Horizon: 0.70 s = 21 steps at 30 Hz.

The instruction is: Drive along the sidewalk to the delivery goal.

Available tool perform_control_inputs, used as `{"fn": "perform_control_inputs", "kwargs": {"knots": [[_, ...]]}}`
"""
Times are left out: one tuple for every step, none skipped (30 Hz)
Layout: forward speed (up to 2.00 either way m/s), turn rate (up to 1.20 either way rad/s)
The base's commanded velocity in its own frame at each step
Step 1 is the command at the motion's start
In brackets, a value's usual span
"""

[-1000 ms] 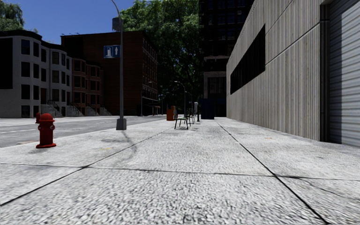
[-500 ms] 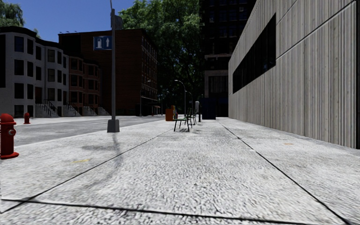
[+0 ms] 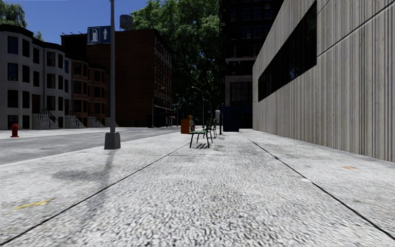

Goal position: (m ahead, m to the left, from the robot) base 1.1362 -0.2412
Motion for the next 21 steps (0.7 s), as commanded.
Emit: {"fn": "perform_control_inputs", "kwargs": {"knots": [[2.00, 0.00], [2.00, 0.00], [2.00, 0.00], [2.00, 0.00], [2.00, 0.00], [2.00, 0.00], [2.00, 0.00], [1.71, 0.00], [0.77, 0.00], [0.77, 0.00], [0.00, 0.00], [0.00, 0.00], [0.00, 0.00], [0.00, 0.00], [0.00, 0.00], [0.00, 0.00], [0.00, 0.00], [0.00, 0.00], [0.00, 0.00], [0.00, 0.00], [0.00, 0.00]]}}
